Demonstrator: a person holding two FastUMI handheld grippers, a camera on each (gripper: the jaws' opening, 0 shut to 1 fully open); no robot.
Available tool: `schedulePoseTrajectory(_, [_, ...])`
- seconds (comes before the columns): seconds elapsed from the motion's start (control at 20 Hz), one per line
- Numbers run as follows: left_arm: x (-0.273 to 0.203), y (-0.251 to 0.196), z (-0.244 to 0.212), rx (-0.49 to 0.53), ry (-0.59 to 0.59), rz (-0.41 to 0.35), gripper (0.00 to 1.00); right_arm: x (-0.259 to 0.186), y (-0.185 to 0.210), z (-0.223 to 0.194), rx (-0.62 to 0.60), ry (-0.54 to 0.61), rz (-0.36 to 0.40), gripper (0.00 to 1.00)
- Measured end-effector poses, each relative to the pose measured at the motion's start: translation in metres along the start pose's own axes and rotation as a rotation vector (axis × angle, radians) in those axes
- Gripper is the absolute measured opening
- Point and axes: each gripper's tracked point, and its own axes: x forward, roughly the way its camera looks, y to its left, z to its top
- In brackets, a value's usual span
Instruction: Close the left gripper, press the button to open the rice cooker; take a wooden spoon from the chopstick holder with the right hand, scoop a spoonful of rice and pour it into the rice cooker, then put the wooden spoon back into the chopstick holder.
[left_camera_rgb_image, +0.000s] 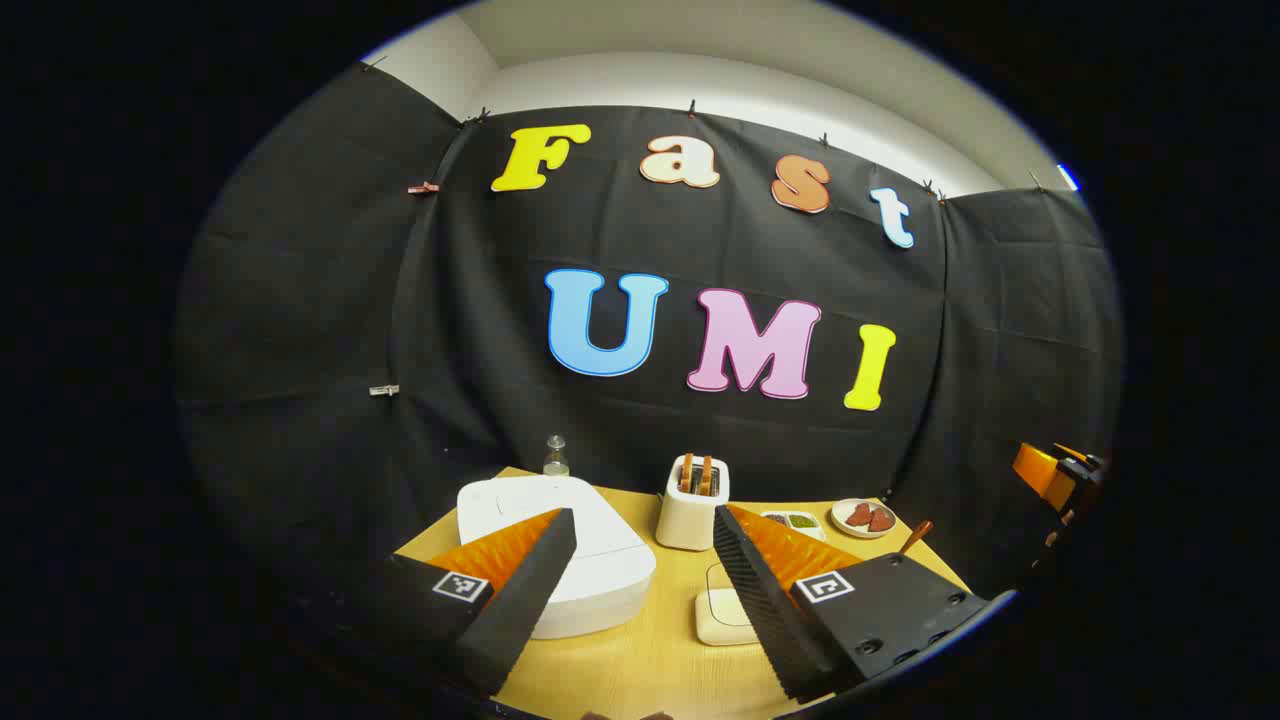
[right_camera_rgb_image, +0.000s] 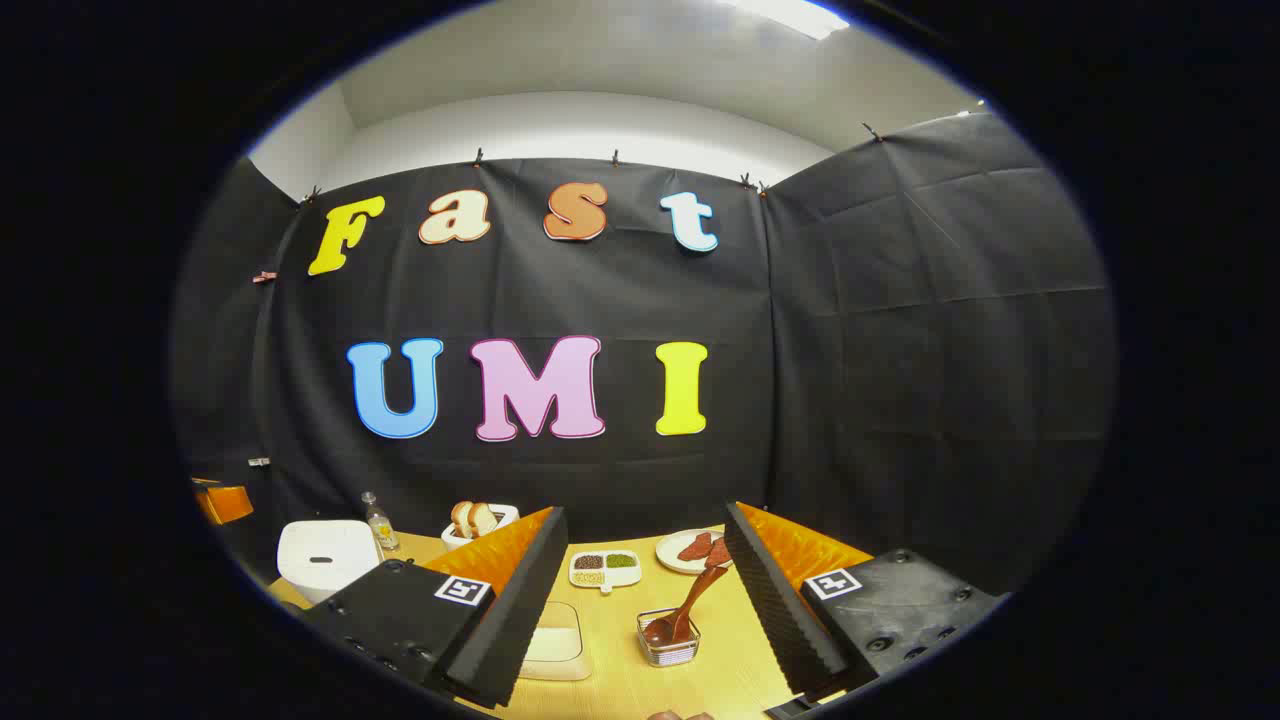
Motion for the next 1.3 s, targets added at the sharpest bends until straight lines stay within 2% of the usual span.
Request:
schedulePoseTrajectory(0.35, [0.012,-0.005,0.004,-0.005,0.001,0.010,0.96,0.019,-0.008,-0.016,0.008,0.031,0.030,0.98])
schedulePoseTrajectory(0.55, [0.015,-0.005,0.007,0.027,-0.018,0.020,0.96,0.029,-0.019,-0.016,0.016,0.036,0.019,0.98])
schedulePoseTrajectory(0.7, [0.016,-0.012,0.003,0.007,0.001,0.002,0.96,0.033,-0.025,-0.016,0.012,0.030,0.008,0.98])
schedulePoseTrajectory(1.0, [0.018,-0.014,0.004,-0.006,-0.003,0.000,0.96,0.038,-0.020,-0.032,0.008,0.070,0.033,0.98])
schedulePoseTrajectory(1.3, [0.042,-0.003,0.012,-0.030,0.018,0.006,0.95,0.047,-0.006,-0.054,-0.016,0.114,0.074,0.98])
